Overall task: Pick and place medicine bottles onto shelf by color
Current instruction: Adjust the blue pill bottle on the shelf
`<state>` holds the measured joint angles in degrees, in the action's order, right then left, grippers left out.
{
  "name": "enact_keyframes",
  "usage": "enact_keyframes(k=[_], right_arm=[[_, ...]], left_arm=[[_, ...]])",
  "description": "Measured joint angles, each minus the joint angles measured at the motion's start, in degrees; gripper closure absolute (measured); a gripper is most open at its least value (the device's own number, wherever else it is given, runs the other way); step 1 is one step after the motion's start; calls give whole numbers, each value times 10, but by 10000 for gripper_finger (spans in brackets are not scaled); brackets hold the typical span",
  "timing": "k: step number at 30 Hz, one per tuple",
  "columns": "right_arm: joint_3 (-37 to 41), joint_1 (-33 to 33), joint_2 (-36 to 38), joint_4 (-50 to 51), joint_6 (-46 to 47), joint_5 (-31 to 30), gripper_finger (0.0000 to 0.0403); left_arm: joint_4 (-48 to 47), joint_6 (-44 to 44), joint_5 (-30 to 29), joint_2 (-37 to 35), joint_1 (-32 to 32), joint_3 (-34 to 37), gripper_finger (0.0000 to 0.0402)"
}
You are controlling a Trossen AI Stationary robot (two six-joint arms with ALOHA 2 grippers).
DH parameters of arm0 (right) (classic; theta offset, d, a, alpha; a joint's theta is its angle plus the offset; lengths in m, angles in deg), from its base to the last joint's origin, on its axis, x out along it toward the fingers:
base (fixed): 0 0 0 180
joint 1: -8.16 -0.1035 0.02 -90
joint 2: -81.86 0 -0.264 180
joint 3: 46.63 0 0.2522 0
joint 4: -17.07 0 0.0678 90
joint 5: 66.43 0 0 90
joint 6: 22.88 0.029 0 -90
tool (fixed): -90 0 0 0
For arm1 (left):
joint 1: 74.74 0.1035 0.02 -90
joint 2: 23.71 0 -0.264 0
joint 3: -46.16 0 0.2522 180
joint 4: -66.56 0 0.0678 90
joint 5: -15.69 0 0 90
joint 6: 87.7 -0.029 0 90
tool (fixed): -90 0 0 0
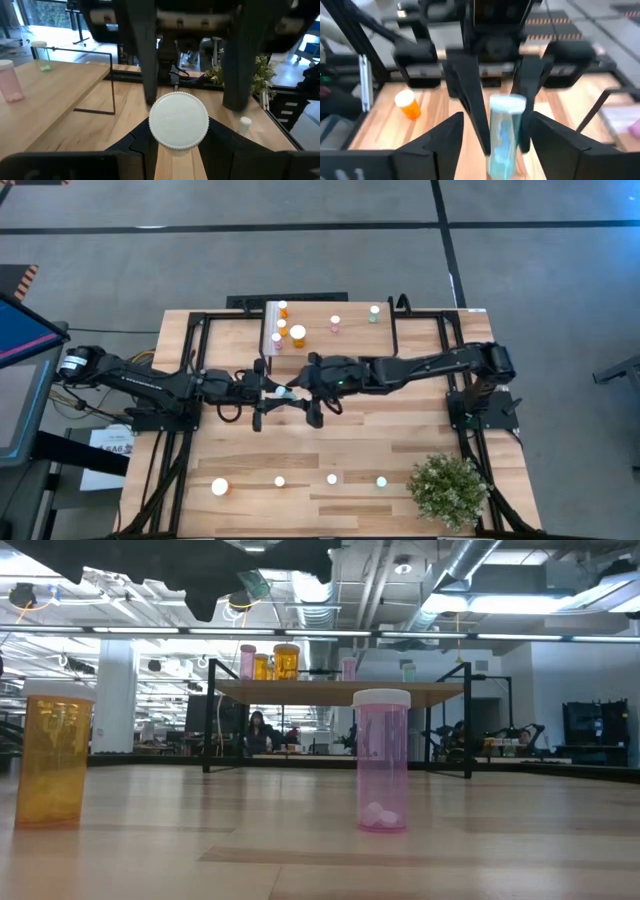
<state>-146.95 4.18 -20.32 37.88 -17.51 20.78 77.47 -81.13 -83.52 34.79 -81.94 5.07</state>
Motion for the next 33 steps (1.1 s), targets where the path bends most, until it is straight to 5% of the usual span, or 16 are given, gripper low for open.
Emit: enact_keyframes(k=[13,20,26,33], right_arm=[[-36,6,-8,93,1,-4,106],[-33,-26,-2,136,-1,-100,106],[37,-52,14,71,-3,-184,106],[188,-53,47,-174,6,-184,106]], left_arm=[[-14,4,18,0,0,0,294],[-10,5,29,0,0,0,294],[-10,12,44,0,0,0,294],[-10,12,44,0,0,0,294]])
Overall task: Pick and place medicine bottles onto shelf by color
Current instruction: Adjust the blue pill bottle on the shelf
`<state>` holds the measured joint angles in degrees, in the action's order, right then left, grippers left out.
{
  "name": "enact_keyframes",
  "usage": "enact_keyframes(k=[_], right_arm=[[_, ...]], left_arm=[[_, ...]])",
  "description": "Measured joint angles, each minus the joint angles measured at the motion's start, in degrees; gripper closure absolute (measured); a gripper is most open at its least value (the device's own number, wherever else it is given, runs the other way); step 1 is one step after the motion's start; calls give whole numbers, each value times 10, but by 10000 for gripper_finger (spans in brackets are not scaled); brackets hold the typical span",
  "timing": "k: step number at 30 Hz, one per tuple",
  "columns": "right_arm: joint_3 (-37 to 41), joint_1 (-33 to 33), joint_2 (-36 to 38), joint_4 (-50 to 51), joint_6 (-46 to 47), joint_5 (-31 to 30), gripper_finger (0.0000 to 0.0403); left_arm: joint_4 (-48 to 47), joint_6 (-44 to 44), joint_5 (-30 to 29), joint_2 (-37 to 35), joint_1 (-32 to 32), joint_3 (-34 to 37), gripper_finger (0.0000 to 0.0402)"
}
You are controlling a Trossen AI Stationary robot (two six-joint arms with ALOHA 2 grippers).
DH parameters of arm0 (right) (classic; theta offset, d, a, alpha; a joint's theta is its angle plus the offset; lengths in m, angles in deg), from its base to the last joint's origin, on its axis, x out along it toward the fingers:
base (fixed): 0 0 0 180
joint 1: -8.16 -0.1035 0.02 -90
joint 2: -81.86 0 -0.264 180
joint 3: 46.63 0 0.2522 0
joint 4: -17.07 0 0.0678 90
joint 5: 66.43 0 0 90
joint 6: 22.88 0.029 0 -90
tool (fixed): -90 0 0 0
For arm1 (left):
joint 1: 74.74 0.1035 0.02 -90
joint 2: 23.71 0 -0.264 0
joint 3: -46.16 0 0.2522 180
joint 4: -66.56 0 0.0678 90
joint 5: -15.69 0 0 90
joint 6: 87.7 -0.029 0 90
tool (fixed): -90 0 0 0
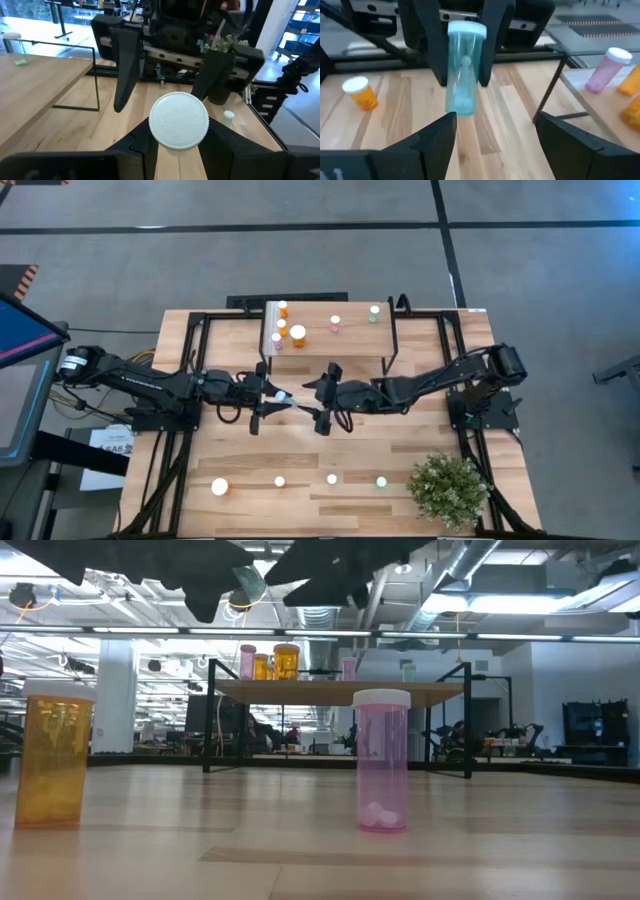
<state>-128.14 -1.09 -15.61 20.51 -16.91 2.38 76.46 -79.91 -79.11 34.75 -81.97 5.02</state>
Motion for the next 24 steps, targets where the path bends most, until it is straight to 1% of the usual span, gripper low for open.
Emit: enact_keyframes(k=[2,4,7,16,24], right_arm=[[31,2,3,-84,0,0,106],[43,7,2,-125,1,0,106],[54,12,-2,-125,7,0,106],[53,15,-2,-140,15,2,106],[53,14,-13,-158,17,7,106]], left_arm=[[1,0,0,0,0,0,294],[3,0,0,0,0,0,294],[3,0,0,0,0,0,294],[5,0,0,0,0,0,294],[37,0,0,0,0,0,294]])
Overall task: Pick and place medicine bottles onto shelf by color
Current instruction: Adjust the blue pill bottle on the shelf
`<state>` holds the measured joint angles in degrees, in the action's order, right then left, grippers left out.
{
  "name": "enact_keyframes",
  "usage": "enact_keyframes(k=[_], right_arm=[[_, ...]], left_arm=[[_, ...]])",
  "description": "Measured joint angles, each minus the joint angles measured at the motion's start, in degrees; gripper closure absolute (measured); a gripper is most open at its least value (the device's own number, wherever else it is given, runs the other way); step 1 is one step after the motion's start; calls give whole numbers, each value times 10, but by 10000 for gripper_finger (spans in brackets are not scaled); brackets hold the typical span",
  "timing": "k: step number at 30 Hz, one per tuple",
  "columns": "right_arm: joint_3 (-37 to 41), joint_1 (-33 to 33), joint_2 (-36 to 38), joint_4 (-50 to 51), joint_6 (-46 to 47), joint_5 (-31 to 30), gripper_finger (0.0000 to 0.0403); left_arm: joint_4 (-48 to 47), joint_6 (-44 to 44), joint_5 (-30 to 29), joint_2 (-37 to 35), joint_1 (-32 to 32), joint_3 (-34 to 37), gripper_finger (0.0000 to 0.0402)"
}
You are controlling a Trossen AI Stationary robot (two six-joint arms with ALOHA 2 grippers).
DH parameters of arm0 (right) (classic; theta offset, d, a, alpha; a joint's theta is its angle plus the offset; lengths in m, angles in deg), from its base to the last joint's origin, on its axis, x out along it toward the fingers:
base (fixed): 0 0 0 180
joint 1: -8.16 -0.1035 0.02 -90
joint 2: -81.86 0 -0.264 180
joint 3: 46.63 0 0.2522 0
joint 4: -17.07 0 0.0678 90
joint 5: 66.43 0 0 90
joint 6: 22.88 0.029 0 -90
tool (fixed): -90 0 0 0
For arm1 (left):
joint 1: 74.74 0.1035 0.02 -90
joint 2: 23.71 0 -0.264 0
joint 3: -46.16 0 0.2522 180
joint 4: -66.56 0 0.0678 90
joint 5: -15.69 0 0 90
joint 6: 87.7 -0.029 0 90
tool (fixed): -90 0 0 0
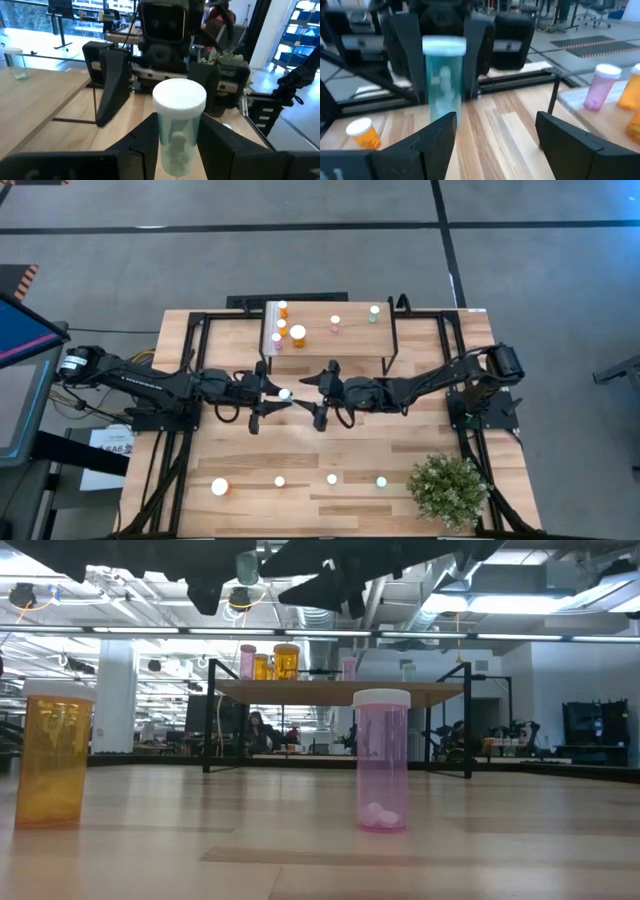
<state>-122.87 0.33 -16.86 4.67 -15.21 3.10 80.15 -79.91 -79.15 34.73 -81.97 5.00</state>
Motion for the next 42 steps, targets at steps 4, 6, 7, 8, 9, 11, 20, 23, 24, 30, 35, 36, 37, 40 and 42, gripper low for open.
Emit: enact_keyframes(k=[4,6,7,8,9,11,20,23,24,30,35,36,37,40,42], right_arm=[[0,0,0,-9,0,1,106],[0,0,0,-14,0,2,106],[0,0,0,-19,0,2,106],[0,0,0,-25,0,5,106],[0,0,0,-33,0,8,106],[0,0,0,-41,0,8,106],[0,0,2,-22,-4,10,106],[0,0,11,-2,-6,10,106],[0,0,15,4,-6,10,106],[0,-6,40,30,-7,10,106],[0,-13,50,26,-7,11,106],[0,-13,50,25,-6,12,106],[0,-12,49,22,-4,17,106],[0,-4,47,8,15,58,106],[0,3,46,5,32,89,106]], left_arm=[[4,0,0,0,0,0,294],[8,0,0,0,0,0,294],[10,0,-1,0,0,0,294],[12,0,-2,0,0,0,294],[14,0,-3,0,0,0,294],[20,0,-3,0,0,0,294],[21,0,-3,0,0,0,294],[10,0,-3,0,0,0,294],[8,0,-3,0,0,0,294],[-24,-7,-27,0,0,0,294],[-31,-9,-35,0,0,0,294],[-31,-11,-35,0,0,0,294],[-31,-13,-35,0,0,0,294],[-31,-13,-35,0,0,0,294],[-31,-13,-35,0,0,0,294]])
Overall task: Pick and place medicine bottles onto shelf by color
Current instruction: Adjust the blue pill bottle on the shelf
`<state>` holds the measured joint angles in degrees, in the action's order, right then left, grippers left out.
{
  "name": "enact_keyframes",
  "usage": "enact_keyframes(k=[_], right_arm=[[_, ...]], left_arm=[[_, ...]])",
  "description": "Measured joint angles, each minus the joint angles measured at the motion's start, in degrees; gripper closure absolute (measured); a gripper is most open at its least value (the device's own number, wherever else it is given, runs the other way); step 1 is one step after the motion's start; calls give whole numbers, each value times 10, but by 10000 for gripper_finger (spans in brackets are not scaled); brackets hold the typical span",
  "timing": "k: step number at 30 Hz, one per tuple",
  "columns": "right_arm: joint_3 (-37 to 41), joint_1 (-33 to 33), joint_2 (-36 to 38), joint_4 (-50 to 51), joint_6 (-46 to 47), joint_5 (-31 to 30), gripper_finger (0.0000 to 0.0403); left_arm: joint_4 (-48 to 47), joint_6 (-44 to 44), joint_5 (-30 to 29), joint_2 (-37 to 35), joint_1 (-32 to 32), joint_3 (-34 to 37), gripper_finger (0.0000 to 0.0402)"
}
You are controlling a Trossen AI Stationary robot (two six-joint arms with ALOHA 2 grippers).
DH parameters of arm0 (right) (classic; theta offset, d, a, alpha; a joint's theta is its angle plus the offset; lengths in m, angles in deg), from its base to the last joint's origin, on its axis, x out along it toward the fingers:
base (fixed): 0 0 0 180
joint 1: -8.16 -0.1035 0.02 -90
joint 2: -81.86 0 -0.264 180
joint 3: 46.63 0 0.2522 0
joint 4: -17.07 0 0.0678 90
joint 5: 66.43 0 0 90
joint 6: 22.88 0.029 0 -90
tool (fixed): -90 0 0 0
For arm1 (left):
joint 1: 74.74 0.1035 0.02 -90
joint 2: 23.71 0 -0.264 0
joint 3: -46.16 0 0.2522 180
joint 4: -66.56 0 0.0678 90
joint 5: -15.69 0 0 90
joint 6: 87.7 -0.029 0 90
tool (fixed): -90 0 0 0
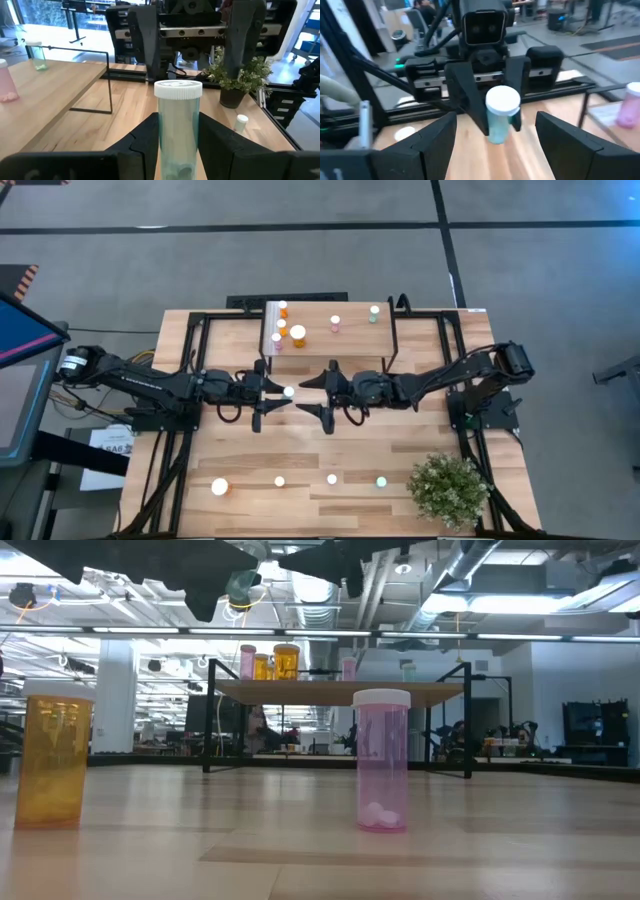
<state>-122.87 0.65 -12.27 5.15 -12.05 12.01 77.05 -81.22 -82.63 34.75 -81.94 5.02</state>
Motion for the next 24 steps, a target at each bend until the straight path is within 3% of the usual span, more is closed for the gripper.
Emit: enact_keyframes(k=[13,24], right_arm=[[0,28,0,-18,13,72,106],[-16,32,0,12,-2,73,106]], left_arm=[[0,0,0,0,0,0,294],[1,0,0,0,0,0,294]])
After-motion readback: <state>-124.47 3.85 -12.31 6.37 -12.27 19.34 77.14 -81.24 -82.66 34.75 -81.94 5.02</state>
